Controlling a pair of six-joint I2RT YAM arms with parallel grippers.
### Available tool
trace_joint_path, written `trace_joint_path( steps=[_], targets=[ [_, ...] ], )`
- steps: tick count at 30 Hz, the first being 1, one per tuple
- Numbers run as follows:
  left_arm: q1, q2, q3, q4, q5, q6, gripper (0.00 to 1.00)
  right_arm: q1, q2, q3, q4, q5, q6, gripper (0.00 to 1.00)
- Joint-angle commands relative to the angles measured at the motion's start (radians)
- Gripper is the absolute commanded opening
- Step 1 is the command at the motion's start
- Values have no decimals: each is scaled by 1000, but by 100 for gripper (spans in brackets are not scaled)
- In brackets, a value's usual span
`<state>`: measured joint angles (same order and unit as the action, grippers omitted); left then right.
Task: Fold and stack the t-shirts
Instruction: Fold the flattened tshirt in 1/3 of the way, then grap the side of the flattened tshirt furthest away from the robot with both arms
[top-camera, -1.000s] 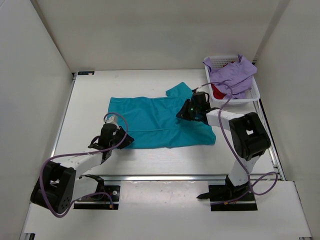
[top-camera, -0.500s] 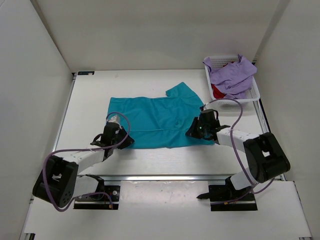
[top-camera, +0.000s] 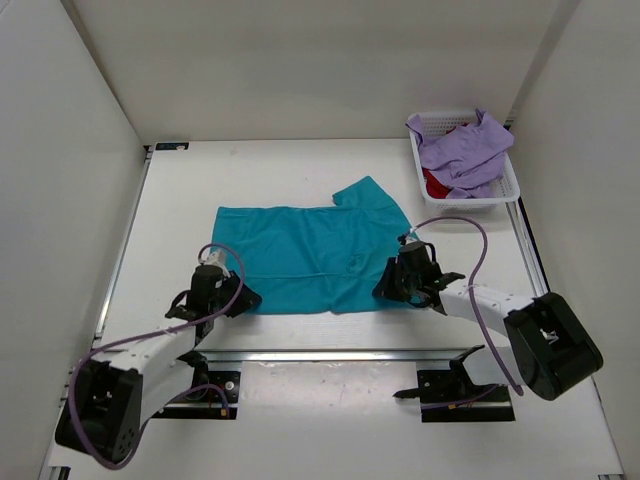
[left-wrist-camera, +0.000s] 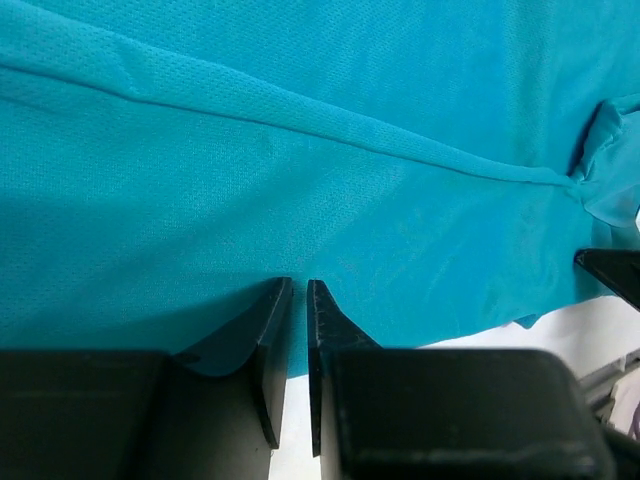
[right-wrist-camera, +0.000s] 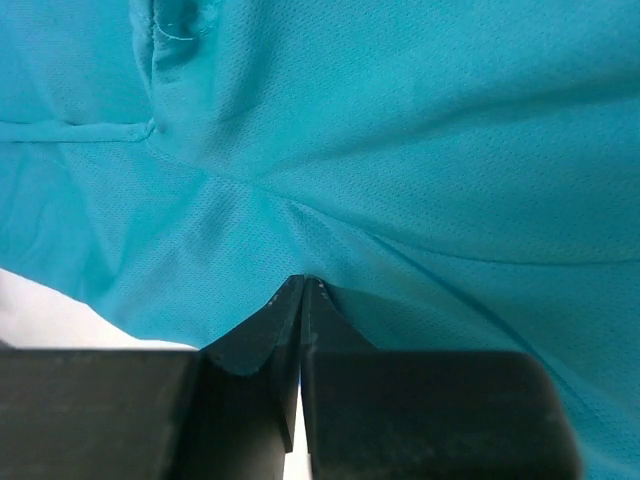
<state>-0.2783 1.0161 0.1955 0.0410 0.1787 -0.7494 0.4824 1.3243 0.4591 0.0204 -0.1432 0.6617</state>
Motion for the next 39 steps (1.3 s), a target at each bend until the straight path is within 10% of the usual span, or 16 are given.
trace_joint_path(
  steps=[1,6,9,18,39],
  targets=[
    [7,-106,-33,-176,-2,1,26,-10,-49,-27,-128,22,6,0],
    [-16,45,363,-216,-78,61,37,-80,-93,200,-149,-39,-88,26],
    [83,206,474,-132,-79,42,38,-53,-48,187,-93,-59,-99,2],
    [275,758,953,-243,-163,162,35,-21,-76,50,61,-168,-103,0],
    [291,1032,1234,-369,-291,268,50,-22,-56,7,104,-188,-105,0]
  ],
)
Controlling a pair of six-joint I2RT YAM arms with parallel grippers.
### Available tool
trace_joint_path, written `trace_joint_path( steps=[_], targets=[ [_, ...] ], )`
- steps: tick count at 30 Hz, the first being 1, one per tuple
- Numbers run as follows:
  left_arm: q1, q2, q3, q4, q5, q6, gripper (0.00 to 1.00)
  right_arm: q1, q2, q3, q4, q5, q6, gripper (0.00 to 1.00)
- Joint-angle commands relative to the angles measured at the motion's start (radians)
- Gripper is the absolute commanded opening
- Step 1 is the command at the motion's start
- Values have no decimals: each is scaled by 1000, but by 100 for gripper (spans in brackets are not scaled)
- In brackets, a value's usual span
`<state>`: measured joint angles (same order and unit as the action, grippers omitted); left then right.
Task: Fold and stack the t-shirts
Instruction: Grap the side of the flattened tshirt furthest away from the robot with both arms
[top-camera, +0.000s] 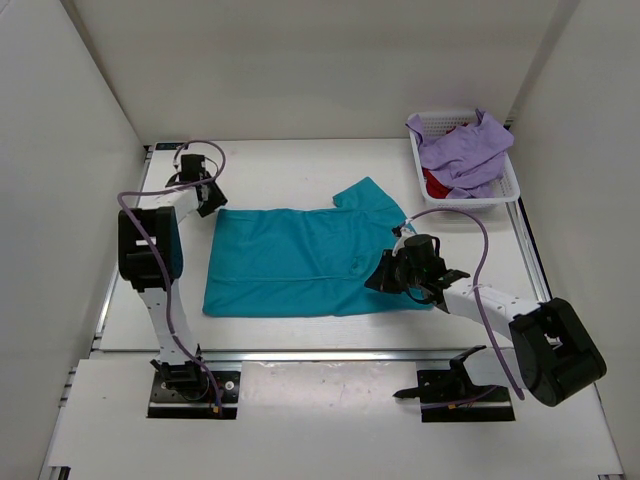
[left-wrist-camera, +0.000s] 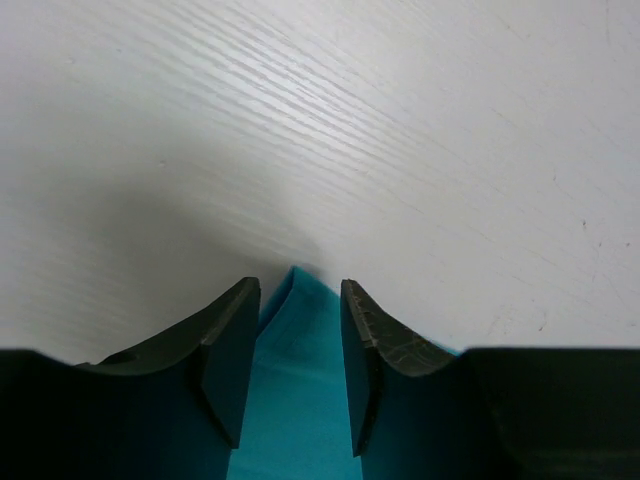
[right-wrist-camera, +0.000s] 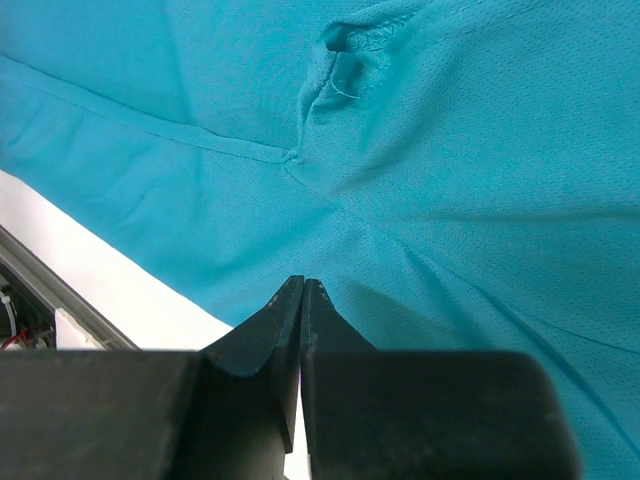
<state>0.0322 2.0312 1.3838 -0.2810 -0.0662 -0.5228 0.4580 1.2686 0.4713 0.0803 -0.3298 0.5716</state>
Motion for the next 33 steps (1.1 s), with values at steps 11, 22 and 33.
trace_joint_path(
  steps=[11,22,33],
  targets=[
    [-21,73,126,-133,-38,58,35,-16,-51,41,22,9,-12,5],
    [-8,-35,-37,-4,-4,1,0,-122,150,321,-17,81,-56,24],
    [-56,-207,-158,82,98,-65,0,-229,802,1114,-322,222,-188,26]
  ],
)
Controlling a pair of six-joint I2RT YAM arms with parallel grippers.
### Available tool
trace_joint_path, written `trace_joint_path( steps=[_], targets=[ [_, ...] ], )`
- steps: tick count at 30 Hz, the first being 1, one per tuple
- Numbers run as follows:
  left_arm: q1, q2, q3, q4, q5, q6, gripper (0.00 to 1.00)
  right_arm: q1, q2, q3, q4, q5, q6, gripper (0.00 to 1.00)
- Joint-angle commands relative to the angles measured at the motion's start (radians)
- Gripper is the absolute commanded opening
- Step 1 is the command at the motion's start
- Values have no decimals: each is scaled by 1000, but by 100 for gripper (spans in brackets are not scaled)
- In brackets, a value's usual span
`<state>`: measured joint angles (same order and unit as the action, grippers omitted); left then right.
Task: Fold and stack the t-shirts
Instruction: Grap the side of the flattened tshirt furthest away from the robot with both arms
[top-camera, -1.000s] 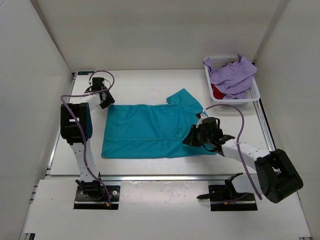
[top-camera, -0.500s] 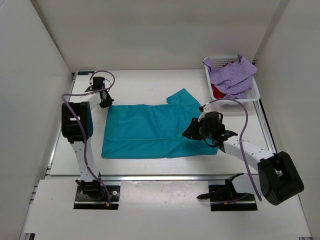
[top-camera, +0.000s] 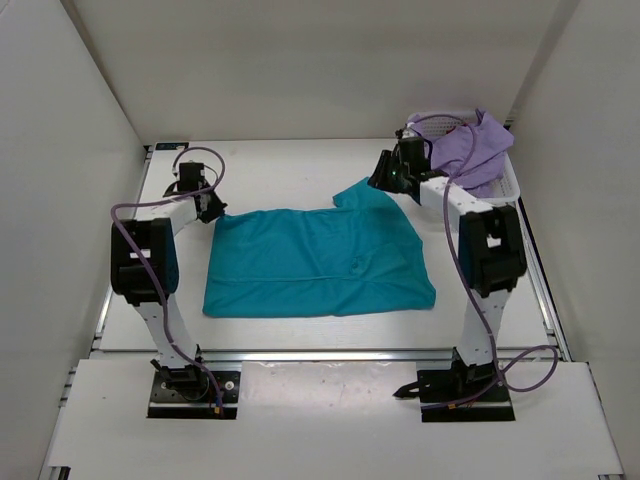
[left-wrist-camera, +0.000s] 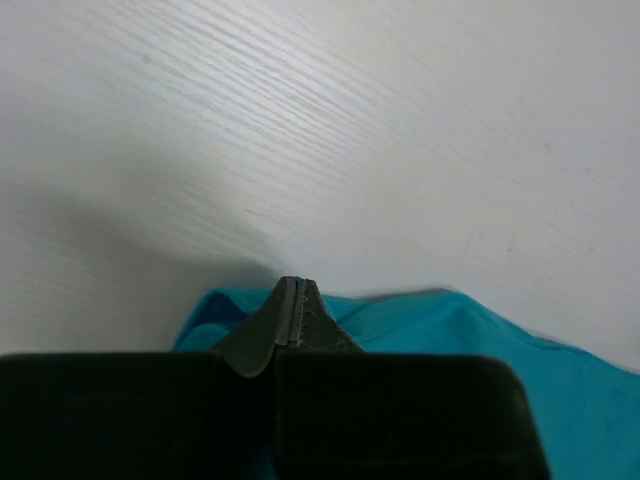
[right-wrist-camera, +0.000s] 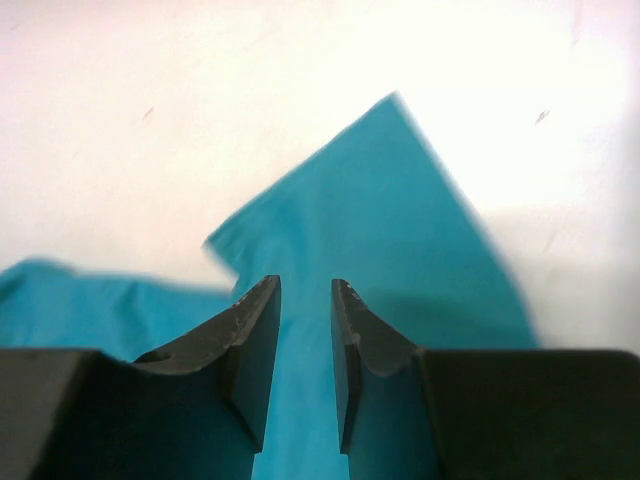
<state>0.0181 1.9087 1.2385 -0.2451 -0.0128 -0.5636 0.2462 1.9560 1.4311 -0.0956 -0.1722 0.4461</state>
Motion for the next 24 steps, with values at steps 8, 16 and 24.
trace_joint_path(
  steps=[8,16,24],
  targets=[
    [-60,-103,-79,98,91,-65,0,-36,466,711,-421,114,-145,29],
    [-20,-117,-88,113,102,-70,0,-18,771,1196,-639,80,-141,37],
    [-21,-105,-85,125,132,-73,0,-10,796,1210,-662,94,-121,28]
  ],
)
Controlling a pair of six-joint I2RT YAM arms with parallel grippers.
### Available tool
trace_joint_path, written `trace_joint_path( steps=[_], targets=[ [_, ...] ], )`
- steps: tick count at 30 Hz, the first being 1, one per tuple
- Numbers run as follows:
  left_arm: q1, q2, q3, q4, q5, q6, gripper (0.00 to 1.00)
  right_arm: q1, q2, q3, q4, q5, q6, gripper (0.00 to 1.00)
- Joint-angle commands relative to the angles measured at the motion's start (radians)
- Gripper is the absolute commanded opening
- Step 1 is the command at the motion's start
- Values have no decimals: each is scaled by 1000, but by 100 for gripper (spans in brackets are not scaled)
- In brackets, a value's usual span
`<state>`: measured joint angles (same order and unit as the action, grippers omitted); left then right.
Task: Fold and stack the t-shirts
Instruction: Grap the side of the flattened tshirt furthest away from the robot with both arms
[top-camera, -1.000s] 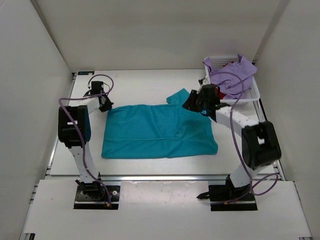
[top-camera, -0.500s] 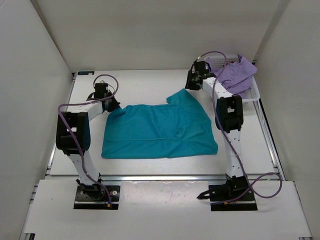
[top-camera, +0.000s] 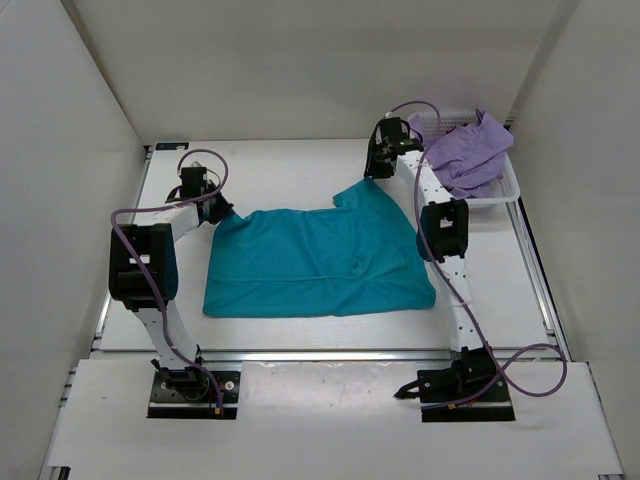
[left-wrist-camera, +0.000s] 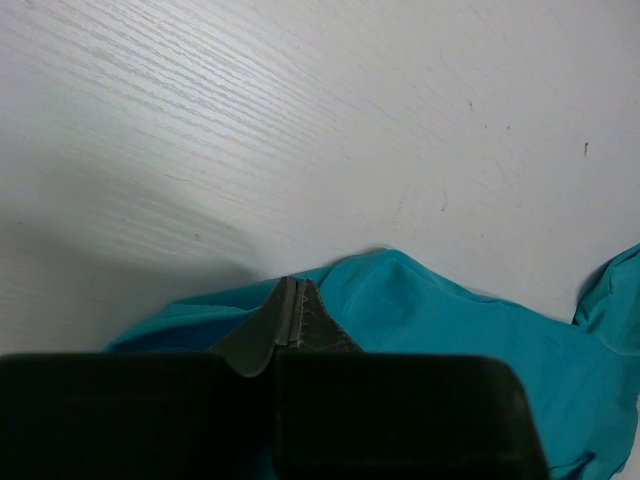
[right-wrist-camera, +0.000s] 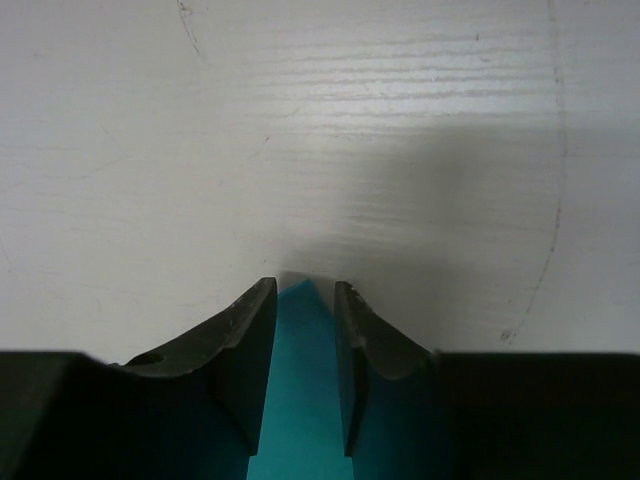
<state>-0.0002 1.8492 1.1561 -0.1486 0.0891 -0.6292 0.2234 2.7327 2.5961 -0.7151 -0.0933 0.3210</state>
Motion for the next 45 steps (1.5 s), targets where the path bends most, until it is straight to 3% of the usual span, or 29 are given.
trace_joint_path(
  steps=[1,7,13,20,26,29,32,34,40,45],
  targets=[
    [0,-44,-3,26,29,-4,0,14,13,53,-53,15,1,28],
    [-1,-41,7,21,35,-12,0,36,6,47,-83,49,-19,29],
    [0,-47,4,26,37,-15,0,27,4,73,-83,23,-14,0],
    [-1,-65,-22,50,46,-38,0,11,-102,111,-179,18,-13,0],
    [-17,-82,-13,41,47,-34,0,17,-133,218,-417,13,1,0],
    [-11,-108,-50,66,63,-56,0,42,-201,185,-518,89,7,0],
    [-1,-130,-73,64,78,-53,0,63,-339,57,-506,170,-11,0],
    [-1,-130,-85,61,86,-46,0,68,-433,-127,-465,170,-42,0],
    [51,-113,-79,26,80,-17,0,76,-744,-698,-217,156,-24,0],
    [98,-136,-73,-14,70,22,0,41,-968,-1008,-28,101,4,0]
  ],
)
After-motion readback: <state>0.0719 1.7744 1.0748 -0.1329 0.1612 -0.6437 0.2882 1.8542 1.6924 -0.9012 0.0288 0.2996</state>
